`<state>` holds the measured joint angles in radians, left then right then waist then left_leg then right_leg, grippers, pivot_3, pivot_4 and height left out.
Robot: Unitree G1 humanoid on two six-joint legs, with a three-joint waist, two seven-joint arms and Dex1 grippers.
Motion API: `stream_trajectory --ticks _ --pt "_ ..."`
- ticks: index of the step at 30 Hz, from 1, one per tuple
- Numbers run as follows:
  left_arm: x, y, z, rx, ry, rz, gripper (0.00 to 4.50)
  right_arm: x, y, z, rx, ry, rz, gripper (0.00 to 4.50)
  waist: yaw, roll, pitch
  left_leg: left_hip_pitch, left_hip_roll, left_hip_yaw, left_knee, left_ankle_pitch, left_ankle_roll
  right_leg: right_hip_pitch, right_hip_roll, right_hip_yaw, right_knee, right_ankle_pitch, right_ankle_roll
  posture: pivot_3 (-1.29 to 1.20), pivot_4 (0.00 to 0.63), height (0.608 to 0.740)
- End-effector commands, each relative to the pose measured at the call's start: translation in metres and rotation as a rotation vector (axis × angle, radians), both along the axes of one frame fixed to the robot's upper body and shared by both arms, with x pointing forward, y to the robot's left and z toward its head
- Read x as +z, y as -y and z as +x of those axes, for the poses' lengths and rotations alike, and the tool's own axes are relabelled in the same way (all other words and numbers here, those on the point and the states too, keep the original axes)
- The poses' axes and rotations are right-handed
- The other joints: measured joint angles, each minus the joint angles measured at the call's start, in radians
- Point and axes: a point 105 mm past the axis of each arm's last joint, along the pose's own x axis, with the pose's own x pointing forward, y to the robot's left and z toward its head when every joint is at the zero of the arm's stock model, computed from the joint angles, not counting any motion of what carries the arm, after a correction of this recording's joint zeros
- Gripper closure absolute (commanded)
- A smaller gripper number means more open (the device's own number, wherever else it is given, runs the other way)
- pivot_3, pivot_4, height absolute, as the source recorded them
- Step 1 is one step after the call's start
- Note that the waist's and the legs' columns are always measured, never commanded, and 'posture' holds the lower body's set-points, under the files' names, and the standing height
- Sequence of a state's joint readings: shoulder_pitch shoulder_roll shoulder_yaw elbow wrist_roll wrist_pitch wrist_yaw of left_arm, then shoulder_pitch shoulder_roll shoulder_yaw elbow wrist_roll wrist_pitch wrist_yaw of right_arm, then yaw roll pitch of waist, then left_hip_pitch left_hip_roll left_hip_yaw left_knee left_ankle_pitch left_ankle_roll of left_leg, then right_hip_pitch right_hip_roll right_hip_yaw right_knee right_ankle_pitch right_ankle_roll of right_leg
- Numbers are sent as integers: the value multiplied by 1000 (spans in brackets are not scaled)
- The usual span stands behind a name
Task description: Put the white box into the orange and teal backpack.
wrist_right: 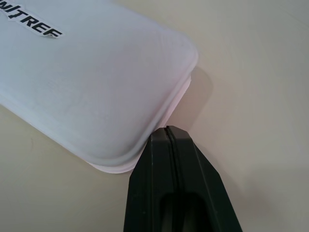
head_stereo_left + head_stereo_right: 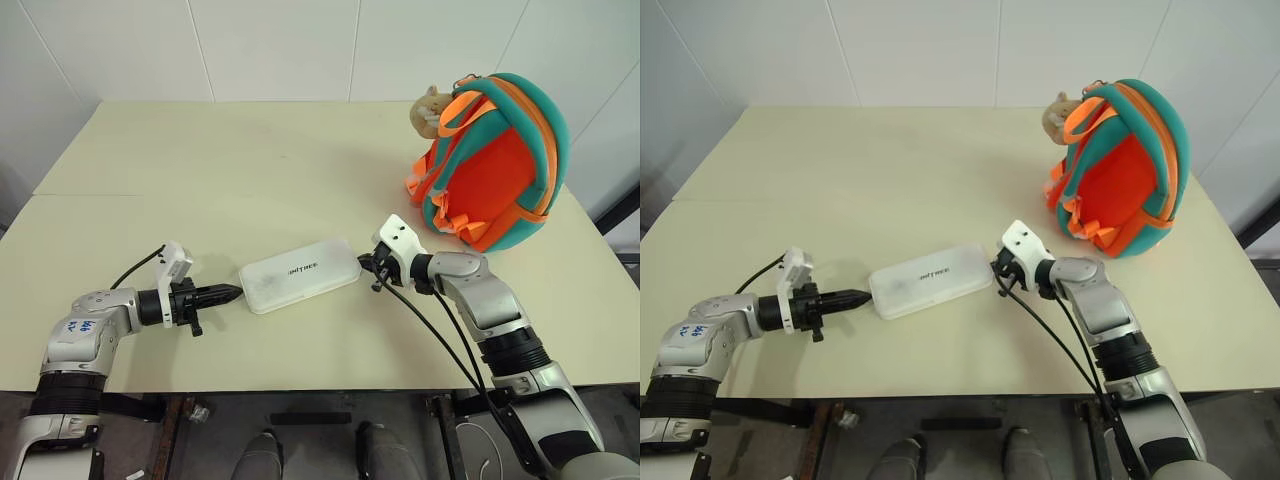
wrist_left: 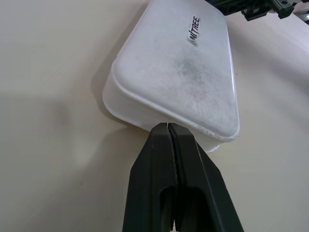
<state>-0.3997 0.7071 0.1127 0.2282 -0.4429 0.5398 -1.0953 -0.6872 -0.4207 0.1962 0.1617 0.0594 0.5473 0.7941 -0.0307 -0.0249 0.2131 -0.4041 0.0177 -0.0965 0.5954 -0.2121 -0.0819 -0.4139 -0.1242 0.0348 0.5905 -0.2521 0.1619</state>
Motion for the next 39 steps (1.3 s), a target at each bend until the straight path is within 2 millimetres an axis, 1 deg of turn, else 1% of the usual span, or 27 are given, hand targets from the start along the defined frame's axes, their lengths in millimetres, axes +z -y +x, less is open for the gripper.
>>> stream_trajectory --ticks 1,6,13,19,22,30,39 --pt "8 4 5 -21 46 3 4480 19 -12 -4 57 58 21 4500 0 0 0 0 0 0 0 0 0 0 0 0 0 0 0 0 150 740" --pt "7 11 5 -54 40 6 4480 19 -13 -12 89 49 12 4500 0 0 0 0 0 0 0 0 0 0 0 0 0 0 0 0 150 740" --pt "10 15 7 -97 45 34 4480 15 -8 -32 154 -2 -22 4500 3 0 0 0 0 0 0 0 0 0 0 0 0 0 0 0 150 740" --pt "12 18 5 -167 36 73 4480 12 -4 -48 202 -46 -36 4500 0 0 0 0 0 0 0 0 0 0 0 0 -1 0 0 0 150 740" --pt "14 22 3 -208 29 92 4480 11 0 -59 232 -76 -54 4500 2 0 0 0 0 0 0 0 0 0 0 0 -1 0 0 0 150 740" --pt "13 28 -1 -278 8 137 4480 10 15 -78 245 -131 -88 4500 3 0 0 -1 0 0 0 0 0 0 0 0 -2 0 0 0 150 740" --pt "9 34 -6 -313 -22 157 4480 8 27 -94 223 -176 -100 4500 3 0 0 -1 0 0 0 0 0 0 0 0 -2 -1 -2 0 150 740"
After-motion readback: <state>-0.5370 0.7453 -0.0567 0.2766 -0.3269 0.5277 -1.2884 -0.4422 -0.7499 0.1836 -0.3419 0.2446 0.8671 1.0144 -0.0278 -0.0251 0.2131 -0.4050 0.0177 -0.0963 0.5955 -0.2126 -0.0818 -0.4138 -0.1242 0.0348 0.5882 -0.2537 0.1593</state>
